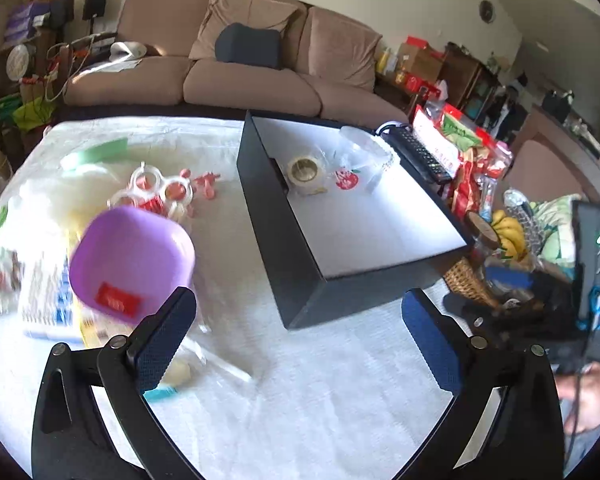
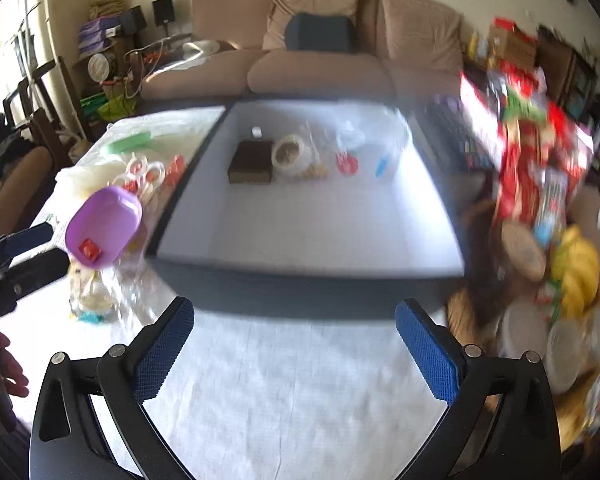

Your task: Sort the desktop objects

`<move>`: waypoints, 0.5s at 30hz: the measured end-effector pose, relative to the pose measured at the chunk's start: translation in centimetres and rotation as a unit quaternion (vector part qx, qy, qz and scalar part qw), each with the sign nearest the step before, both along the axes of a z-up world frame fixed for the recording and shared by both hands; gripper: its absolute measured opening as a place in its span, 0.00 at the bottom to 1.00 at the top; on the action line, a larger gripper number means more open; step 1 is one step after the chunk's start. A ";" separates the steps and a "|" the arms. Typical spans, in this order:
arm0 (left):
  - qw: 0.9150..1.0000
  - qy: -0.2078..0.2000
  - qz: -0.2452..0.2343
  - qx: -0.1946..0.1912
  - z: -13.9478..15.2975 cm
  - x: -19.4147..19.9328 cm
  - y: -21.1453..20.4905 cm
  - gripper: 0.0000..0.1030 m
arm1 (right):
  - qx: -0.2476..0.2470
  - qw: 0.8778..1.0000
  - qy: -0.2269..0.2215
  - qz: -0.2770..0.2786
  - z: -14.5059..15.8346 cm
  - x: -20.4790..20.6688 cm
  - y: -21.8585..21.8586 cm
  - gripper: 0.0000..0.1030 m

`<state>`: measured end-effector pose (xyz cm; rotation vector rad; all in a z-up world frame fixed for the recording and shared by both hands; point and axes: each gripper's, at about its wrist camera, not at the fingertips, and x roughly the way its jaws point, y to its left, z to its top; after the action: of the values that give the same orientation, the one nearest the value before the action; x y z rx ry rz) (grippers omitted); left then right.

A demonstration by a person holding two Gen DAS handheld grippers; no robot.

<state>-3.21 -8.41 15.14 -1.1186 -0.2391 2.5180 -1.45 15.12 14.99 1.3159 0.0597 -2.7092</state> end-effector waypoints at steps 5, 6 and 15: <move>0.998 -0.030 0.010 -0.048 -3.3 2.7 2.4 1.00 | -0.027 0.999 -0.021 -0.014 -3.5 2.9 2.3 1.00; 0.997 -0.036 0.014 -0.062 -4.3 3.3 2.9 1.00 | -0.032 0.999 -0.022 -0.016 -4.0 3.3 2.7 1.00; 0.984 -0.072 0.070 -0.149 -10.4 5.7 5.3 1.00 | -0.063 0.997 -0.037 -0.025 -9.5 5.8 4.7 1.00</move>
<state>2.51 -3.15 4.79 -1.4471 0.0257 2.6613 4.33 19.85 5.50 1.3976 -0.1509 -2.6528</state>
